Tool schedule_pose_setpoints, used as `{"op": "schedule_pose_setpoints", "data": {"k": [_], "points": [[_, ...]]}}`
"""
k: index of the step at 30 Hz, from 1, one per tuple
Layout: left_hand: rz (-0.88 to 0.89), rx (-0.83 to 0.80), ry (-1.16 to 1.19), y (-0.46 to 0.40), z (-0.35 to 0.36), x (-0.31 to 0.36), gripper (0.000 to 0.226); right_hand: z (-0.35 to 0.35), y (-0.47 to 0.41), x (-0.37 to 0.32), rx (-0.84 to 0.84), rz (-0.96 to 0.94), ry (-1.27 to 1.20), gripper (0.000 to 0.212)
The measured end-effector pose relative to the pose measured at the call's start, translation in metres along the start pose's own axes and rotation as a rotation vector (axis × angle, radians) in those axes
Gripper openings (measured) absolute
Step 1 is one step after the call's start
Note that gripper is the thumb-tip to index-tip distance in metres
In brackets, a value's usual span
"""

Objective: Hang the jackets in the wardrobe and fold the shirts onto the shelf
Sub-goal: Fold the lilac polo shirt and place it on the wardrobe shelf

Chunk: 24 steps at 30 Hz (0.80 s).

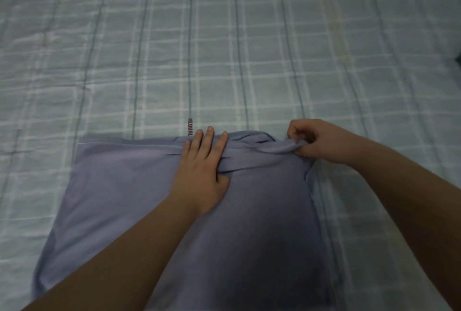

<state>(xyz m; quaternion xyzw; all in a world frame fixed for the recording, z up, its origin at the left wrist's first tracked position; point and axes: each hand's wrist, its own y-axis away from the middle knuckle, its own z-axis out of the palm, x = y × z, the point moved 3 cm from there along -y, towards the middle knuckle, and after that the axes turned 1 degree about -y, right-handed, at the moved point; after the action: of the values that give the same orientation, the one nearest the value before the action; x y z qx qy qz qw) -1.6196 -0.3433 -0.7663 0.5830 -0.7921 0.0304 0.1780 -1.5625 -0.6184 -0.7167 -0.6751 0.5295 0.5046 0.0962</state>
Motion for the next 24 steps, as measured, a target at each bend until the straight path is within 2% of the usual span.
{"op": "schedule_pose_setpoints", "data": {"k": [1, 3, 6, 8, 12, 14, 16, 18, 20, 22, 24], "points": [[-0.005, 0.001, 0.001, 0.0, 0.0, 0.0, 0.084, -0.004, -0.002, 0.003, 0.056, -0.017, 0.127, 0.022], [-0.013, 0.0, 0.001, 0.0, 0.0, 0.001, 0.084, -0.01, -0.001, 0.007, 0.12, -0.011, 0.216, 0.024], [-0.015, 0.007, 0.007, 0.0, 0.0, -0.001, 0.086, -0.014, 0.002, 0.008, 0.069, -0.013, 0.301, 0.026], [-0.015, -0.001, 0.023, -0.001, -0.002, -0.003, 0.09, -0.021, -0.001, 0.014, 0.109, -0.027, 0.348, 0.024], [0.021, -0.022, 0.064, -0.004, -0.007, -0.009, 0.085, -0.024, -0.006, 0.029, 0.411, 0.044, 0.419, 0.008], [0.009, -0.008, 0.062, -0.007, -0.007, -0.01, 0.073, -0.015, -0.005, 0.034, 0.523, 0.14, 0.458, 0.023], [0.0, -0.061, 0.02, -0.011, -0.008, -0.01, 0.072, -0.003, 0.003, 0.031, 0.629, 0.213, 0.543, 0.04], [0.035, -0.176, -0.049, -0.014, -0.01, -0.008, 0.081, 0.009, 0.019, 0.016, 0.809, 0.186, 0.548, 0.051], [0.089, -0.278, -0.132, -0.013, -0.014, -0.006, 0.096, 0.026, 0.037, -0.005, 0.954, 0.093, 0.424, 0.058], [0.138, -0.291, -0.132, -0.009, -0.021, -0.003, 0.1, 0.053, 0.049, -0.024, 0.941, -0.055, 0.39, 0.057], [0.191, -0.17, -0.063, -0.004, -0.027, 0.002, 0.091, 0.083, 0.048, -0.03, 0.759, -0.167, 0.488, 0.056]]}}
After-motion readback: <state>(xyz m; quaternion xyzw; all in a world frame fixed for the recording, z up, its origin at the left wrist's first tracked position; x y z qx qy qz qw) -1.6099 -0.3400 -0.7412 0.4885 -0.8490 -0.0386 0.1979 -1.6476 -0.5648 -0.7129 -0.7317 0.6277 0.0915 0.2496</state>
